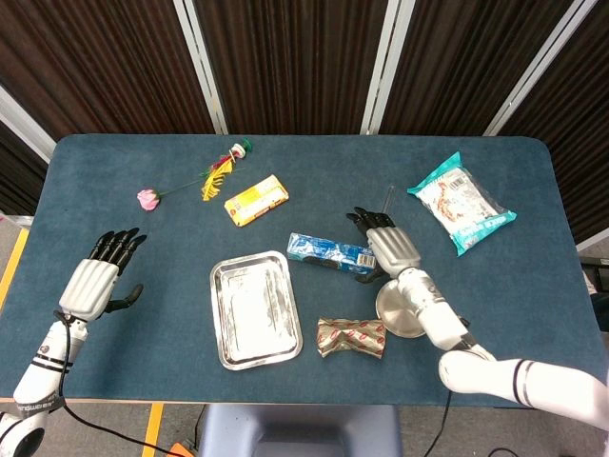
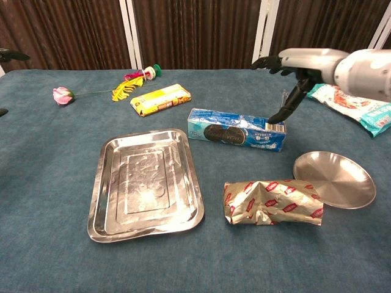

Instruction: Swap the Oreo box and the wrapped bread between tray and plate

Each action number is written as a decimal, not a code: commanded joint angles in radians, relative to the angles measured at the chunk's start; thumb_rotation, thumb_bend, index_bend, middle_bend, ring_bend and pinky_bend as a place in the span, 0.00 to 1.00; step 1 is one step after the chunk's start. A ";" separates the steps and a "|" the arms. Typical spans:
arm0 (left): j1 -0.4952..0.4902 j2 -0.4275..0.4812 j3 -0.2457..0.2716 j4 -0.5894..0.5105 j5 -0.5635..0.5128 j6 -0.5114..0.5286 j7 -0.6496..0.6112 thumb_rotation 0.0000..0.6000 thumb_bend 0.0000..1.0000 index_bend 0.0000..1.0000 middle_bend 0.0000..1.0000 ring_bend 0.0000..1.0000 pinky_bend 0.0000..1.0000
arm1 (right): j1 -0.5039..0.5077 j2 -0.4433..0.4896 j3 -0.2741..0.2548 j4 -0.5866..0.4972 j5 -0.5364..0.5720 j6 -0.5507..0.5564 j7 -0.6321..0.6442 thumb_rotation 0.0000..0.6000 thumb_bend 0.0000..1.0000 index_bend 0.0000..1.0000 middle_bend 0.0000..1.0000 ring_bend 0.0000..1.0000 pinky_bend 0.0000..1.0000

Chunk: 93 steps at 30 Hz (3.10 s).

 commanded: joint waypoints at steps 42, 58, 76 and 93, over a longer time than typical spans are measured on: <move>0.031 0.116 0.086 -0.211 0.148 -0.017 0.143 1.00 0.41 0.00 0.00 0.00 0.00 | -0.318 0.039 -0.297 0.093 -0.436 0.387 0.225 1.00 0.46 0.78 0.68 0.61 0.74; 0.024 0.071 0.137 -0.194 0.223 -0.038 0.083 1.00 0.40 0.00 0.00 0.00 0.00 | -0.356 -0.048 -0.315 0.281 -0.624 0.329 0.459 1.00 0.40 0.23 0.45 0.37 0.51; -0.061 -0.025 0.163 -0.243 0.359 -0.076 -0.025 1.00 0.39 0.00 0.00 0.00 0.00 | -0.649 0.301 -0.381 0.027 -0.842 0.767 0.563 1.00 0.13 0.00 0.00 0.00 0.00; -0.330 -0.437 -0.028 -0.142 0.169 -0.416 0.030 1.00 0.36 0.00 0.00 0.00 0.00 | -0.756 0.388 -0.359 0.063 -0.853 0.792 0.679 1.00 0.13 0.00 0.00 0.00 0.00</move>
